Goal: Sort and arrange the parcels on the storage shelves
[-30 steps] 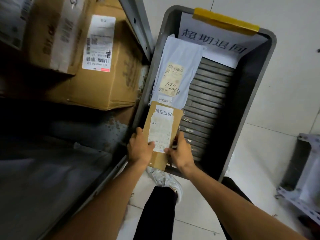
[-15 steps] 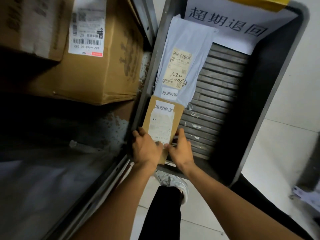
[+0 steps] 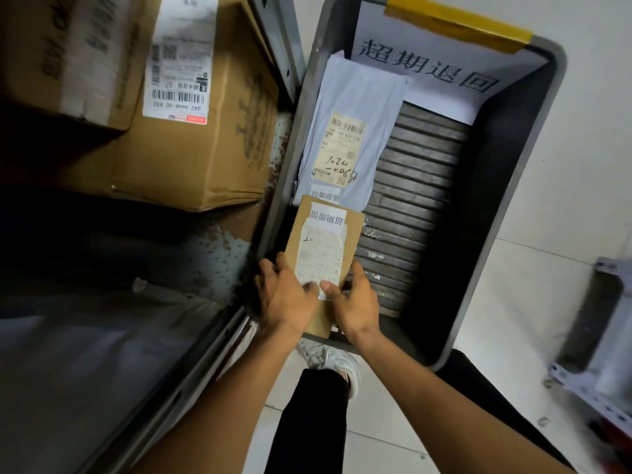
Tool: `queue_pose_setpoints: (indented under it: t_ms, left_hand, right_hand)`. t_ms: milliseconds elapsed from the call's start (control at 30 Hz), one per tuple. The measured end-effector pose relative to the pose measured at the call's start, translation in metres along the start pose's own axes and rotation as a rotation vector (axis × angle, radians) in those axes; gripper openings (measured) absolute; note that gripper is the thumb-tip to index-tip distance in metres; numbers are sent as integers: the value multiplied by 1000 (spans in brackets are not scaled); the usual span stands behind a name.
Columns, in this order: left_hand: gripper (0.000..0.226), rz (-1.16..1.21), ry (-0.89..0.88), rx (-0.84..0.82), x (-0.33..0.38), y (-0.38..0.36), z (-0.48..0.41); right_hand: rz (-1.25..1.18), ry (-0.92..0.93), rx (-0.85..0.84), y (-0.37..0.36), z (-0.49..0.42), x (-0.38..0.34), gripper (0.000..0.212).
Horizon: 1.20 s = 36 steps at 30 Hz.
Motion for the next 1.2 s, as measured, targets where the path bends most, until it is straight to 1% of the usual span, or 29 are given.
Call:
queue_pose_setpoints:
  t_ms: [100, 167, 300, 400, 500, 567, 633, 733, 900, 1000, 1067, 1200]
  left_hand:
    - [54, 65, -76, -36, 12, 2, 5]
    - [52, 97, -142, -61, 31, 2, 6]
    - [55, 152, -268, -88, 89, 4, 2]
    - [61, 143, -367, -126, 140, 5, -3]
    - [59, 147, -444, -134, 187, 7, -4]
    - [62, 150, -471, -149, 212, 3, -8]
    - [71, 149, -479, -168, 232, -5, -16]
    - [75, 130, -501, -206, 256, -20, -32]
    - [87, 31, -572, -246, 274, -36, -50]
    - [92, -70, -550, -226, 271, -40, -55]
    - [92, -118, -557, -203, 269, -38, -49]
    - [83, -179, -573, -140, 264, -13, -25]
  right_hand:
    - [-27, 21, 98, 16, 3, -5, 66]
    - [-41, 39, 160, 33, -6, -10, 62]
    - [-14, 63, 248, 78, -40, -21, 62]
    - [-28, 85, 332, 118, -73, -31, 54]
    - [10, 117, 392, 150, -108, -37, 54]
    - [40, 123, 394, 166, -132, -41, 58]
    - [84, 129, 378, 177, -156, -42, 61]
    - [100, 125, 353, 187, -184, -38, 64]
    - [21, 79, 336, 195, -214, -24, 56]
    - [-16, 59, 274, 193, -221, -22, 55]
    - [-11, 56, 221, 192, -222, -25, 55]
    - [29, 53, 188, 200, -204, -48, 45]
Point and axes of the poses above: each hand's wrist, its own z-axis away from the middle knuckle, its own y-axis out of the back of the hand, x = y × z, the point moved 3 cm from there along -z, towards the middle knuckle, and after that the axes turned 15 degrees about y, right-handed, at the moved point
